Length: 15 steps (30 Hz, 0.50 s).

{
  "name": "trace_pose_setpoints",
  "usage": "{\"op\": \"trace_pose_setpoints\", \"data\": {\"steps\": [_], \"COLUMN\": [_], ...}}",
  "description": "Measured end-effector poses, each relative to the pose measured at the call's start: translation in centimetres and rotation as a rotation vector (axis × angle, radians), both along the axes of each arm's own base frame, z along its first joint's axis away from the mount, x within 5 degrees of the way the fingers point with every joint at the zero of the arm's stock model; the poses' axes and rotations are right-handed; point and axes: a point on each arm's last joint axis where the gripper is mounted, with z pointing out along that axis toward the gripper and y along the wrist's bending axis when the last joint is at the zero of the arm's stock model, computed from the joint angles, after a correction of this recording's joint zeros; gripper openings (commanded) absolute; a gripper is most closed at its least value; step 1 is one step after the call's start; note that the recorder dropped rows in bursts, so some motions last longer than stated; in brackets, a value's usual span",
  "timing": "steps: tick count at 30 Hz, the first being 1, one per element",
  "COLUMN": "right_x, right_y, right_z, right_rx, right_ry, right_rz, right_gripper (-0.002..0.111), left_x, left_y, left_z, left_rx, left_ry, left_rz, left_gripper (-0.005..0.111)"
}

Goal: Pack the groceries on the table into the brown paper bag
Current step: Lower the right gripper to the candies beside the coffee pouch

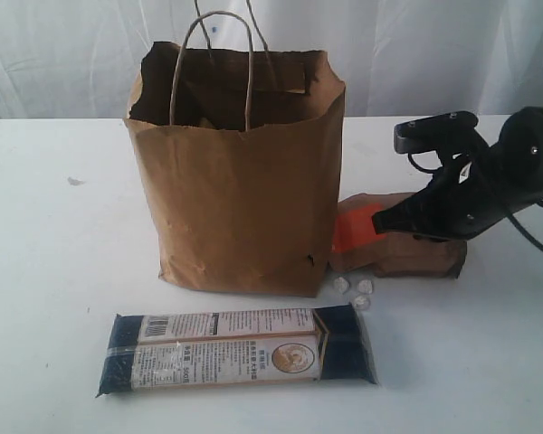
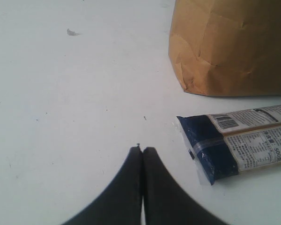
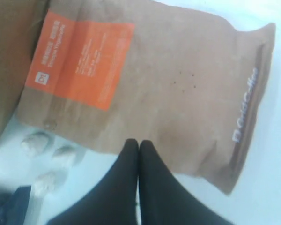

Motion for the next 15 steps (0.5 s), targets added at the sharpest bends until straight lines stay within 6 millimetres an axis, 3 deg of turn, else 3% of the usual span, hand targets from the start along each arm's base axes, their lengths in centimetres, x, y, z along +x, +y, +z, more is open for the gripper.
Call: {"op": "trace_pose_setpoints", "data": {"steps": [4,10,15], "right_x": [-1.5,-3.7,-3.8], "right_y": [-0.3,-0.9,-0.9], "right_z": [-0.1,-2.3,-2.8], "right_rx": [-0.020,-0.059,-0.053], "right_ry": [0.041,0.151,0.118], "right_rz": [0.019,0.041,0.040], "right_gripper": [0.000,0.000,0.000], "left_x": [0.0,0.0,0.0], "left_y": [0.0,0.0,0.0], "left_z": [0.0,0.0,0.0], "left_rx": [0.000,0.000,0.000], "left_ry": [0.000,0.000,0.000], "left_rz": [0.000,0.000,0.000], "left_gripper": [0.000,0.000,0.000]}}
